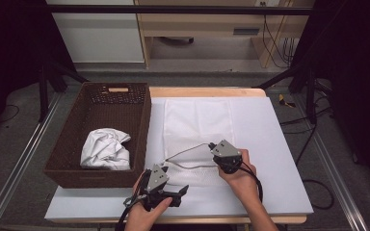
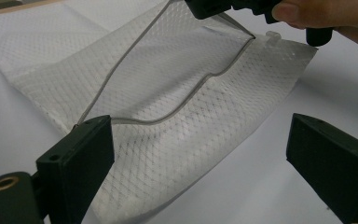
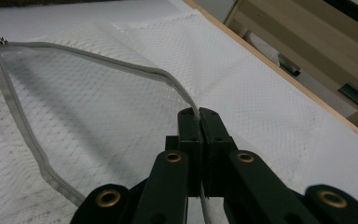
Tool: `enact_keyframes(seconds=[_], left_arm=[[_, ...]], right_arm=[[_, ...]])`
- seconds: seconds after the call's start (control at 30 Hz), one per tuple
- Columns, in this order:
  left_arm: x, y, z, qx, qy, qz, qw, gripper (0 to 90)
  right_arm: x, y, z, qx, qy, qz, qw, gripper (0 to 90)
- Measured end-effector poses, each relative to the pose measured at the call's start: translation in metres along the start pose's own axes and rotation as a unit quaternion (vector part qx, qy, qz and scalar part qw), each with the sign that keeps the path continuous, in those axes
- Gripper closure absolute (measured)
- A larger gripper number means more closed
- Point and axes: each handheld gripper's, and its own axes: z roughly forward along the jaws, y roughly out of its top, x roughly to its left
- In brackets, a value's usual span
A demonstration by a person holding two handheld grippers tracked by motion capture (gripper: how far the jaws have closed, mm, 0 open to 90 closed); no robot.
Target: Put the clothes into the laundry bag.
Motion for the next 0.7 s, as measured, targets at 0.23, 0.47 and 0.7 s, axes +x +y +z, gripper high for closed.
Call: enact_keyframes(seconds=[0.23, 0.47, 0.7], left_arm=[[0.0021, 0.0010, -0.0022, -0.005, 0.002, -0.004, 1.0000, 8.0], [0.0027, 0.0034, -0.0041, -0.004, 0.001, -0.005, 1.0000, 8.0], [0.0011, 0.0075, -0.0072, 0.002, -0.002, -0.009, 1.0000, 8.3]], right_arm=[[-0.0023, 0.0035, -0.0044, -0.022, -0.004, 0.007, 0.9997, 88.9], [-0.0014, 0.0061, -0.0064, -0.035, -0.010, 0.003, 0.9993, 88.9], [0.0000, 0.0014, -0.0022, -0.011, -0.001, -0.009, 0.9999, 88.8]])
